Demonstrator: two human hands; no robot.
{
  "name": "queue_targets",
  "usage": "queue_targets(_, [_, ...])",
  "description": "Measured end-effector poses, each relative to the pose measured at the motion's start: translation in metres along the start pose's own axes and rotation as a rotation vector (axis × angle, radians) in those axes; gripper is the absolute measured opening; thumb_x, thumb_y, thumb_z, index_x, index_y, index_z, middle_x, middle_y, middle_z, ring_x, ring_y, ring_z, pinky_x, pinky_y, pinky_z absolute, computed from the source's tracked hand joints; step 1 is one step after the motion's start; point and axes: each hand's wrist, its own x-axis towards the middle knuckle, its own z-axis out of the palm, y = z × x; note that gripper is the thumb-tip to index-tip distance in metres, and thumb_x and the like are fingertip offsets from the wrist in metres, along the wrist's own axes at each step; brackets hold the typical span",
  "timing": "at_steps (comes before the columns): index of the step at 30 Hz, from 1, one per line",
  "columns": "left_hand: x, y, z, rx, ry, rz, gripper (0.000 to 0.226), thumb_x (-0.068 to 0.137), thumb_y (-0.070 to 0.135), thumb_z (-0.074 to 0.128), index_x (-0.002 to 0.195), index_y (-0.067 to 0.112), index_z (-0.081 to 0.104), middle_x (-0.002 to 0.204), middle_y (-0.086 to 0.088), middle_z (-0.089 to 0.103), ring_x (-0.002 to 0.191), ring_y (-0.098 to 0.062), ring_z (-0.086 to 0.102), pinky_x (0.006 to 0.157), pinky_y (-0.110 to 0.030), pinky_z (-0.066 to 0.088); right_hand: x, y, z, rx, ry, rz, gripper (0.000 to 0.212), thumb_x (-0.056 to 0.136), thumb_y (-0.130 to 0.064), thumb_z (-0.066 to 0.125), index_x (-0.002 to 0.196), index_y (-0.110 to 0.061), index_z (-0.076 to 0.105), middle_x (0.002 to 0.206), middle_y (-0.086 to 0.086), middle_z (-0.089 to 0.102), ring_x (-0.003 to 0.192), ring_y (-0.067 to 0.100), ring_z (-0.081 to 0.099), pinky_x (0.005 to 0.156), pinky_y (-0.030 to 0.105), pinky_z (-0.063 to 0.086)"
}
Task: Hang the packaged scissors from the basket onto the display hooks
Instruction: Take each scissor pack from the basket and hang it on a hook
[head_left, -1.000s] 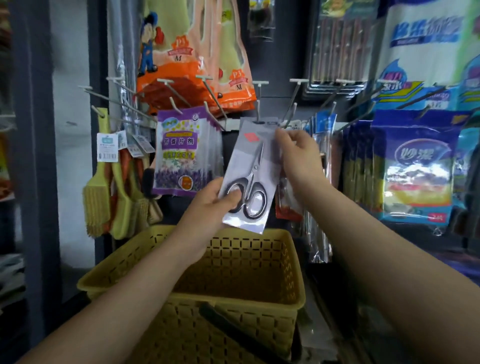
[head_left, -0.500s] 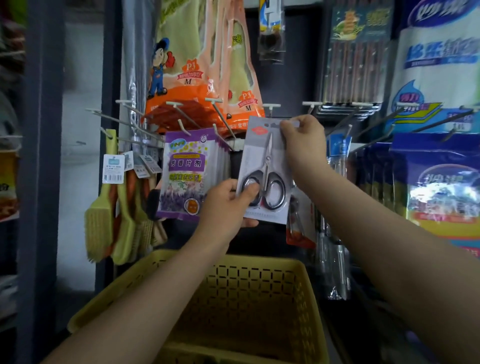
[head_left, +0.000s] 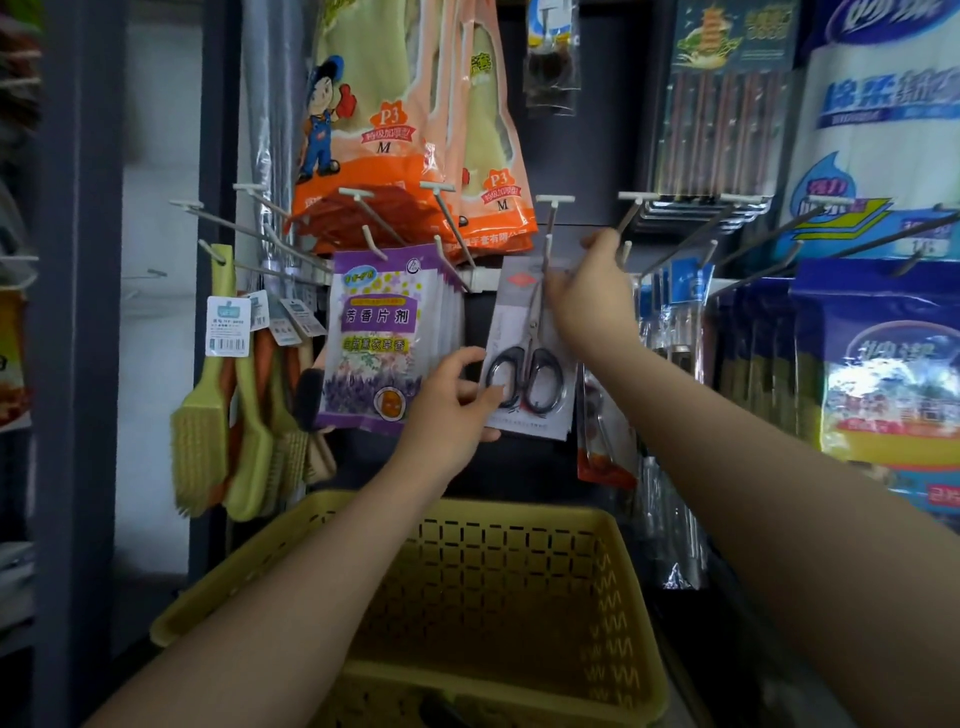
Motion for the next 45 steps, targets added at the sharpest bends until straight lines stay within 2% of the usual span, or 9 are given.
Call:
queue_targets(3, [0.0, -0.012, -0.004, 0.319, -0.12, 0.069, 0.037, 0.089, 0.014, 0.053, 0.125, 0.024, 0.051, 0.093, 0.001, 0.064, 0.088, -0.018, 0.063, 0.079, -0.032, 0.053, -0.019, 0.02, 0.004, 0.068, -0.004, -0.049, 0.059, 0.091, -0.007, 0.046, 0.142, -0.018, 0.018, 0.072, 0.001, 0.056, 0.055, 0.015, 0.051, 0.048, 0.029, 0.04])
queue_targets(6, [-0.005, -0.016, -0.004, 0.434, -0.179, 0.074, 0.03, 0.089, 0.015, 0.051, 0.118, 0.021, 0.057, 0.104, 0.002, 0.063, 0.093, -0.015, 0.06, 0.084, -0.031, 0.05, -0.043, 0.045, 0.011, -0.022, -0.017, -0.161, 0.073, 0.089, 0.0, 0.046, 0.146, -0.029, 0.011, 0.096, 0.006, 0.058, 0.055, 0.016, 0.051, 0.045, 0.028, 0.037])
queue_targets(13, [-0.019, -0.008, -0.001, 0.492, -0.11, 0.153, 0.012, 0.088, 0.02, 0.052, 0.094, 0.021, 0.063, 0.091, 0.008, 0.064, 0.077, -0.009, 0.062, 0.07, -0.023, 0.046, -0.065, 0.079, 0.017, 0.02, -0.077, -0.098, 0.023, 0.092, -0.013, 0.049, 0.115, -0.014, 0.048, 0.093, 0.001, 0.057, 0.076, 0.014, 0.055, 0.064, 0.029, 0.042])
queue_targets(19, [-0.026, -0.002, -0.006, 0.509, -0.062, 0.155, 0.011, 0.088, 0.021, 0.052, 0.091, 0.022, 0.062, 0.087, 0.008, 0.062, 0.076, -0.012, 0.063, 0.067, -0.025, 0.049, -0.06, 0.066, 0.015, 0.323, -0.095, 0.137, 0.035, 0.082, -0.031, 0.067, 0.102, -0.02, 0.039, 0.076, 0.001, 0.052, 0.066, 0.016, 0.052, 0.062, 0.035, 0.046])
queue_targets(29, [-0.03, 0.008, -0.011, 0.571, -0.025, 0.16, 0.013, 0.088, 0.02, 0.051, 0.091, 0.019, 0.064, 0.089, 0.003, 0.066, 0.075, -0.014, 0.064, 0.073, -0.037, 0.055, -0.039, 0.071, 0.018, 0.11, -0.177, 0.243, 0.021, 0.092, -0.029, 0.054, 0.086, -0.011, 0.044, 0.065, -0.001, 0.044, 0.068, 0.02, 0.046, 0.057, 0.031, 0.037])
queue_targets(32, [-0.034, 0.004, -0.016, 0.599, 0.0, 0.149, 0.013, 0.088, 0.02, 0.051, 0.09, 0.018, 0.063, 0.089, 0.002, 0.067, 0.074, -0.014, 0.063, 0.074, -0.037, 0.055, -0.048, 0.065, 0.012, -0.034, -0.224, 0.257, 0.032, 0.093, -0.028, 0.052, 0.111, -0.001, 0.051, 0.093, 0.011, 0.058, 0.094, 0.031, 0.058, 0.076, 0.036, 0.044])
queue_targets(35, [-0.04, -0.001, -0.02, 0.61, -0.034, 0.104, 0.014, 0.088, 0.02, 0.05, 0.094, 0.018, 0.063, 0.095, 0.0, 0.066, 0.078, -0.015, 0.063, 0.076, -0.035, 0.053, -0.096, 0.055, -0.009, 0.002, -0.241, 0.159, 0.061, 0.089, -0.023, 0.059, 0.139, -0.008, 0.028, 0.139, 0.013, 0.037, 0.121, 0.027, 0.046, 0.097, 0.035, 0.043])
queue_targets(41, [-0.077, 0.014, -0.042, 0.779, -0.221, 0.251, 0.02, 0.089, 0.018, 0.05, 0.105, 0.021, 0.062, 0.097, 0.007, 0.064, 0.078, -0.001, 0.054, 0.064, -0.014, 0.04, -0.188, 0.039, -0.057, -0.404, -0.791, -0.295, 0.017, 0.091, -0.029, 0.054, 0.098, -0.02, 0.066, 0.093, -0.004, 0.068, 0.079, 0.012, 0.06, 0.077, 0.034, 0.053])
queue_targets(45, [-0.14, 0.014, -0.069, 0.967, -0.615, 0.307, 0.039, 0.085, 0.05, 0.038, 0.109, 0.028, 0.059, 0.106, 0.01, 0.063, 0.091, -0.006, 0.057, 0.079, -0.031, 0.05, -0.212, 0.022, -0.068, -0.485, -0.743, -0.31, 0.016, 0.091, -0.034, 0.05, 0.087, -0.025, 0.063, 0.075, -0.01, 0.056, 0.072, 0.017, 0.057, 0.067, 0.039, 0.054])
